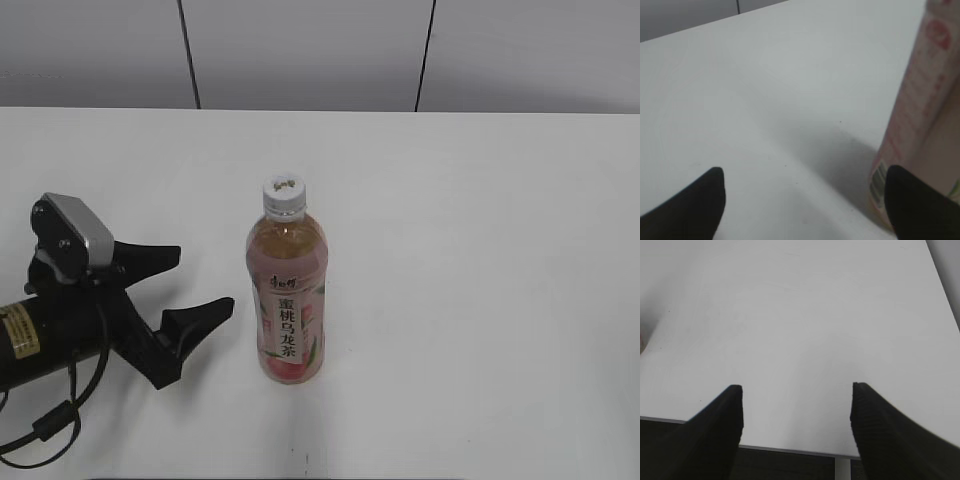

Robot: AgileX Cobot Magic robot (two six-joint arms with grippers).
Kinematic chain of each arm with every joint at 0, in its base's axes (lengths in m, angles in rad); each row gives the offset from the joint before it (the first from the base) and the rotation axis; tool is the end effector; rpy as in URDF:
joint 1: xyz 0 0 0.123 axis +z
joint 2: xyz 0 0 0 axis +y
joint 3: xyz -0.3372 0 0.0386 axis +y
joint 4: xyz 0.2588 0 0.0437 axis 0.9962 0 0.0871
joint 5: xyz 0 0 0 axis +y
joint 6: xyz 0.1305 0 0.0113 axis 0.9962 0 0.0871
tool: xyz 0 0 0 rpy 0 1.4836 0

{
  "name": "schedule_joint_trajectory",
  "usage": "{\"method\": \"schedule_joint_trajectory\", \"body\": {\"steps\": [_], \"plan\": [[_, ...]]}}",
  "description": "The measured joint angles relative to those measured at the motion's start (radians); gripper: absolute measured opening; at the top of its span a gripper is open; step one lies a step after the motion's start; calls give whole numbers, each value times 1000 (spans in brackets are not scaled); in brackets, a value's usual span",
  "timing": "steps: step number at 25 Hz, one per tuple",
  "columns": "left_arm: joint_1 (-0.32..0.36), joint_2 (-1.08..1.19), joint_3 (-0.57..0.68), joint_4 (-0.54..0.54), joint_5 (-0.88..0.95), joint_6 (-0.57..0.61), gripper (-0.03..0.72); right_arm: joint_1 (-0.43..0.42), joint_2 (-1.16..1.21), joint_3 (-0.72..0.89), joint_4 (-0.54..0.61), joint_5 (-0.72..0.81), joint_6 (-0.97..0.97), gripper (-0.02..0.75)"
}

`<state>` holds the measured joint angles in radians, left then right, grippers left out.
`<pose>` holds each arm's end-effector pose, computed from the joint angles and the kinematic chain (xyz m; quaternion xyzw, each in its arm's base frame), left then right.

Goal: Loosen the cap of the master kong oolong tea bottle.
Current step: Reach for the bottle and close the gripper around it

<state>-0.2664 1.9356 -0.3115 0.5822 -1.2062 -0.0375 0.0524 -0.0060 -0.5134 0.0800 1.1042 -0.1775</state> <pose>0.2620 -0.1412 0.1202 0.3266 0.7472 -0.2412 0.5262 -0.0201 0.0083 0.2637 -0.1013 0.8528 0.0079 0.5123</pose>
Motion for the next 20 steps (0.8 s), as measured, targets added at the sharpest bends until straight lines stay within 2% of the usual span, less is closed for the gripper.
{"method": "schedule_joint_trajectory", "body": {"steps": [8, 15, 20], "plan": [[0, -42, 1, 173, -2, -31, 601, 0, 0, 0, 0, 0, 0, 511], [-7, -92, -14, 237, -1, -66, 594, 0, 0, 0, 0, 0, 0, 511], [-63, -119, -48, 251, -3, -112, 594, 0, 0, 0, 0, 0, 0, 511]]}}
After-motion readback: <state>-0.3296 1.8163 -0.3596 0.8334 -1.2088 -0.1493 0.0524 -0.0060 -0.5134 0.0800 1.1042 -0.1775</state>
